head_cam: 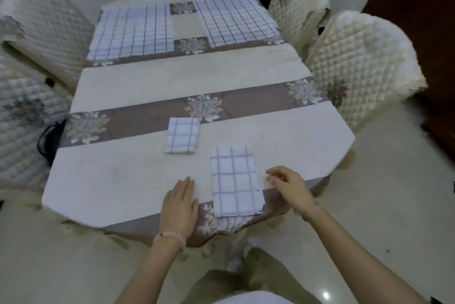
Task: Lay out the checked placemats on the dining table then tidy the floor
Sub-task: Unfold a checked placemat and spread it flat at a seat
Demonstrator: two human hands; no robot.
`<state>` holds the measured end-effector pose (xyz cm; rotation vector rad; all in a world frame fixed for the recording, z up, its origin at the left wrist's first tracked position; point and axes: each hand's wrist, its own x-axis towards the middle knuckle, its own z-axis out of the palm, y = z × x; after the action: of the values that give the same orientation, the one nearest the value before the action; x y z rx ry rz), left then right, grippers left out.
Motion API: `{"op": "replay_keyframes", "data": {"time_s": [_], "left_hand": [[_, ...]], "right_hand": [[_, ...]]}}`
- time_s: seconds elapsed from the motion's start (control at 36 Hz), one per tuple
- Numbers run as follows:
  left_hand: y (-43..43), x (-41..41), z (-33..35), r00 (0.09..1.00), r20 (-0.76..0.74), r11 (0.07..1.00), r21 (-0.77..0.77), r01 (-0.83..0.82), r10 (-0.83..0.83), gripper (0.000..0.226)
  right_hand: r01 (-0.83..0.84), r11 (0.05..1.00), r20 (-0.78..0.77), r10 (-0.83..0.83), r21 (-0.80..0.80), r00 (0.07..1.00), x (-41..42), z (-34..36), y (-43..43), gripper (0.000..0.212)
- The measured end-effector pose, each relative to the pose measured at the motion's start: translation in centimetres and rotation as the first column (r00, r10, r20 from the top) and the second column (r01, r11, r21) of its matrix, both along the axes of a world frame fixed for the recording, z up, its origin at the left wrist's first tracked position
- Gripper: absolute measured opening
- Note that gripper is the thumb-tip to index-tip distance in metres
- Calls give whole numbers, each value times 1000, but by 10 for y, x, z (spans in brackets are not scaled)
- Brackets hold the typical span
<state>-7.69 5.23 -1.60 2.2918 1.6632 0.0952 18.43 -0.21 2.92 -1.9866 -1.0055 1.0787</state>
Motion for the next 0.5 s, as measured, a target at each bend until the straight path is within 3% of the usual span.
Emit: {"op": "replay_keyframes", "data": {"time_s": [0.08, 0.17, 0.33, 0.5], "left_hand": [[-2, -2, -9, 994, -106, 998, 58, 2, 5, 54], [-3, 1, -11, 989, -148, 1000, 20, -13, 16, 67], [-4, 7, -8, 984, -165, 997, 1, -73, 72, 54], [-8, 8, -5, 986, -153, 997, -38, -72, 66, 51]], "right_hand": [[-85, 996, 112, 84, 3, 990, 8, -2, 30, 29], [-155, 988, 155, 153, -1, 976, 16, -5, 58, 36], [-296, 953, 238, 302, -61, 923, 20, -14, 106, 43], [-429, 891, 351, 453, -149, 820, 13, -21, 124, 26]]}}
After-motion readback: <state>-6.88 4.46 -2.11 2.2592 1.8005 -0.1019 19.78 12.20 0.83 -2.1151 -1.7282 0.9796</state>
